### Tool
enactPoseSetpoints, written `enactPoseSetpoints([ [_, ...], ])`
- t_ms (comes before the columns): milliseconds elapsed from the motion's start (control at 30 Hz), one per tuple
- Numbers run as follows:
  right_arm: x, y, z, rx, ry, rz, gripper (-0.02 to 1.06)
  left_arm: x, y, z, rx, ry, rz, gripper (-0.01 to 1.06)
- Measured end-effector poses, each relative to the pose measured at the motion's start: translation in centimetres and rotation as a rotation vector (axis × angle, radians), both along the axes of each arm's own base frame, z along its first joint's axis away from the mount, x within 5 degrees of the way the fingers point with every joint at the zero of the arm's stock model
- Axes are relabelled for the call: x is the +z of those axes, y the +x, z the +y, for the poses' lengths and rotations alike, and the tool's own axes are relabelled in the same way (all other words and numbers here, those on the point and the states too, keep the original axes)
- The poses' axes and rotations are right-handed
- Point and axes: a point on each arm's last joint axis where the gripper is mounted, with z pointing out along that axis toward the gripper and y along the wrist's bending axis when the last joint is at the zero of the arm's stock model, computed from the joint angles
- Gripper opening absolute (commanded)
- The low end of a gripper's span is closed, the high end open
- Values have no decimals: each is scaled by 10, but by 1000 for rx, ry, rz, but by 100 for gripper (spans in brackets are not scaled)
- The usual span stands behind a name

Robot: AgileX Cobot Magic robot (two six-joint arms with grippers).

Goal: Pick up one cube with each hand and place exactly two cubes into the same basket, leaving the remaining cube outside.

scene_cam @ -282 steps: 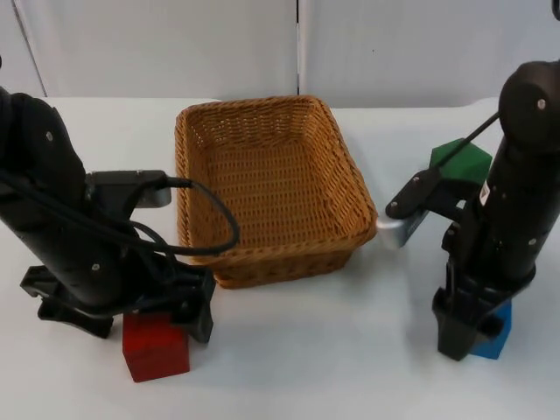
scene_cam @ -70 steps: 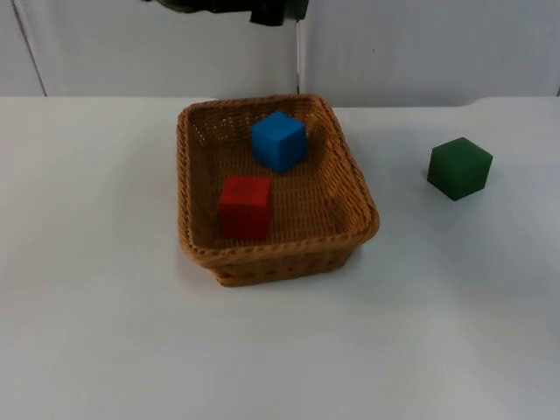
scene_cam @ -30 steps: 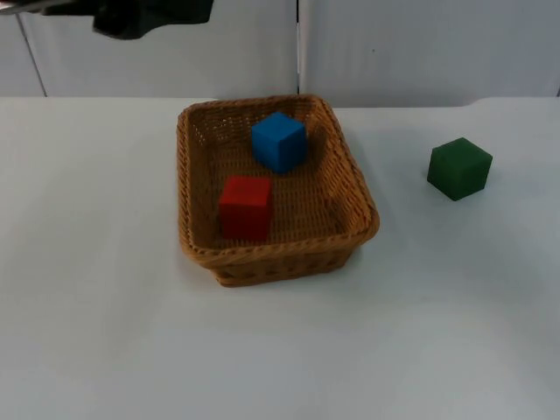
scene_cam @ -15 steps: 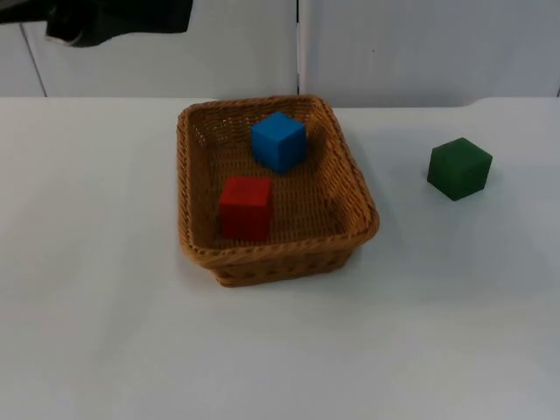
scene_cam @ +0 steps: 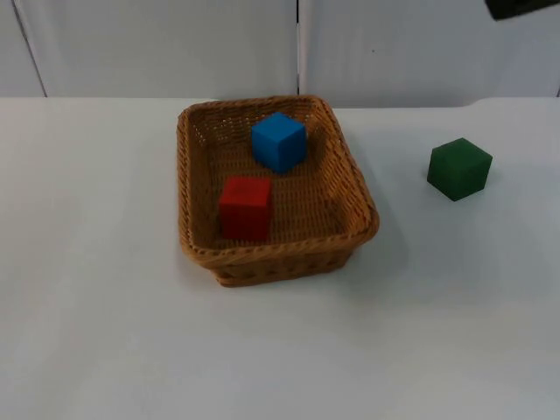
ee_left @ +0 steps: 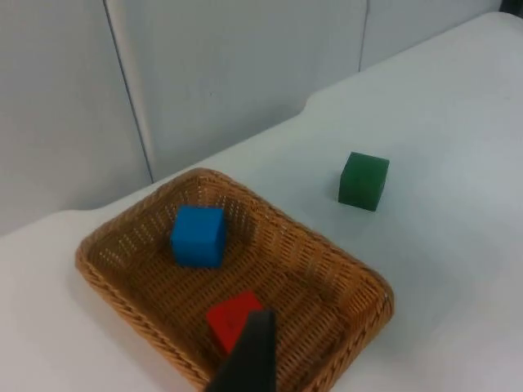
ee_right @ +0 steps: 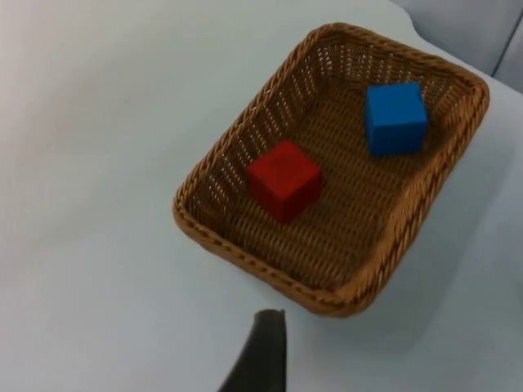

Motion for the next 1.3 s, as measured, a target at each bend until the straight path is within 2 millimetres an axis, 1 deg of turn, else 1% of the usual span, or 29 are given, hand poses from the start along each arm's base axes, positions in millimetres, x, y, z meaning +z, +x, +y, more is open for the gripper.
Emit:
enactPoseSetpoints([
  [33,-2,-3,-1,-1,0,1,78,1,-2,1,-3,4,-1,87],
  [167,-3,-29,-16,-2,16,-27,78,7,-20,10,-15,16,-31,87],
  [200,-3,-29,-16,-2,16,-27,78,7,-20,10,-15,16,-31,87],
  [267,-2,-45,-25,-3,34,-55,78,10,-28,14,-19,11,-44,87],
  [333,-3,-56,-31,-5,44,-73,78,12,-35,17,-25,11,-56,87],
  [367,-3,-56,-31,-5,44,-73,78,12,-35,17,-25,11,-56,87],
  [500,-9,-78,-43,-10,66,-97,78,13,-44,22,-34,29,-58,87],
  [533,-9,-78,-43,-10,66,-97,78,13,-44,22,-34,29,-58,87],
  [700,-22,-102,-57,-17,87,-114,78,8,-54,26,-44,55,-38,87],
  [733,-22,-102,-57,-17,87,-114,78,8,-54,26,-44,55,-38,87],
  [867,-30,-118,-65,-30,118,-126,78,-5,-64,32,-39,51,-40,87],
  [933,-30,-125,-69,-34,137,-143,78,-16,-71,36,-28,47,-32,87],
  [967,-30,-125,-69,-34,137,-143,78,-16,-71,36,-28,47,-32,87],
  [1033,-29,-132,-72,-31,147,-154,78,-27,-77,40,-14,39,-22,87],
  [1100,-28,-139,-76,-27,159,-173,78,-33,-86,46,-3,34,-28,87],
  [1133,-28,-139,-76,-27,159,-173,78,-33,-86,46,-3,34,-28,87],
  [1200,-27,-145,-80,-24,172,-194,78,-36,-94,52,14,31,-38,87],
  [1300,-33,-155,-85,-20,180,-210,78,-38,-108,62,56,13,-43,87],
])
